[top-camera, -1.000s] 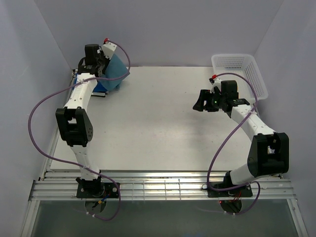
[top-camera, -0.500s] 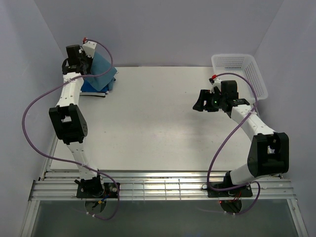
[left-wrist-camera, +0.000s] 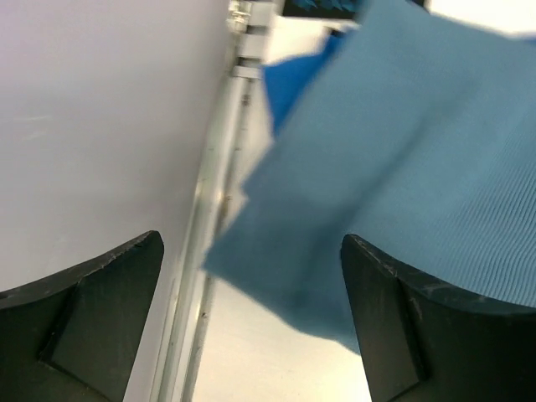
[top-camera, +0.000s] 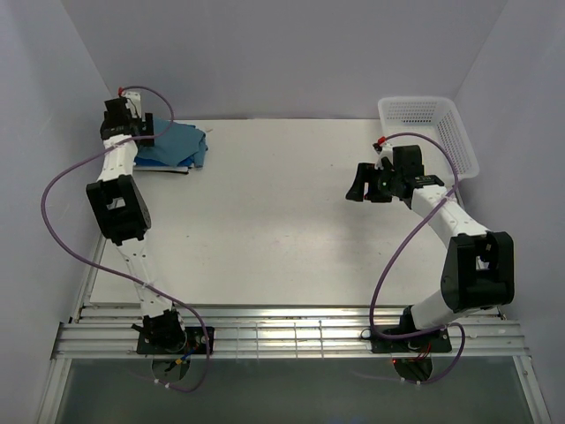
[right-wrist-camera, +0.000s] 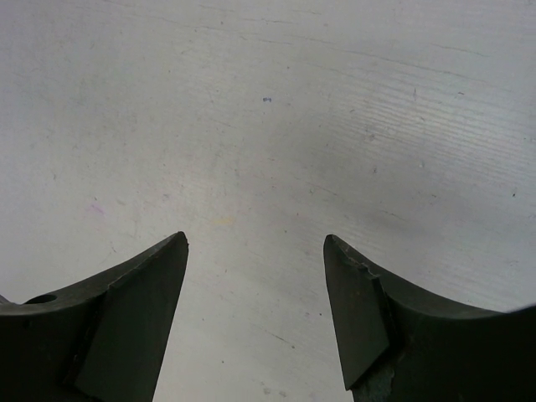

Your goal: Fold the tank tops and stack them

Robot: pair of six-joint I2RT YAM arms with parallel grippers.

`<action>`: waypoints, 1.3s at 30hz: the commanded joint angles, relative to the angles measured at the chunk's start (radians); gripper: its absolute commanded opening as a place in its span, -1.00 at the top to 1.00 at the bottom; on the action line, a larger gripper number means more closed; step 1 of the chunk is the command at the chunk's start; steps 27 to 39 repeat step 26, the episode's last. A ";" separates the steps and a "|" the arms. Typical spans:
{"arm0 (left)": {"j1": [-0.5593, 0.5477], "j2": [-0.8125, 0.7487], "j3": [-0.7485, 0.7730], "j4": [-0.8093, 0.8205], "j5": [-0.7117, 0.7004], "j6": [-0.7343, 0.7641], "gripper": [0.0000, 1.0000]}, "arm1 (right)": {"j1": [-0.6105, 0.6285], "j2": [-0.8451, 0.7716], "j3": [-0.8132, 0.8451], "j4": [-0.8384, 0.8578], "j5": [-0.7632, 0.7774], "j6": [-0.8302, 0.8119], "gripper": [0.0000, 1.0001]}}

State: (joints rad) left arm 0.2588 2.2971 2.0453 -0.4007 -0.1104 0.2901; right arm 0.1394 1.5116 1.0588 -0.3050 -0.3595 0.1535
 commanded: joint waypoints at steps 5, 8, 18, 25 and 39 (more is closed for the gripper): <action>0.037 -0.203 0.142 -0.110 -0.033 -0.314 -0.96 | -0.001 -0.134 -0.005 -0.019 0.022 0.038 -0.81; 0.037 -0.345 0.064 -0.246 0.083 -0.530 -0.96 | -0.001 -0.230 -0.062 -0.019 0.043 0.070 -0.80; 0.005 -1.270 -0.978 -0.102 0.368 -0.968 -0.96 | 0.000 -0.608 -0.313 -0.061 0.195 0.156 -0.80; 0.002 -1.460 -1.021 -0.213 0.316 -0.907 -0.96 | -0.003 -0.800 -0.419 -0.031 0.266 0.161 -0.80; 0.003 -1.446 -0.998 -0.240 0.318 -0.902 -0.96 | -0.003 -0.817 -0.416 -0.031 0.271 0.150 -0.80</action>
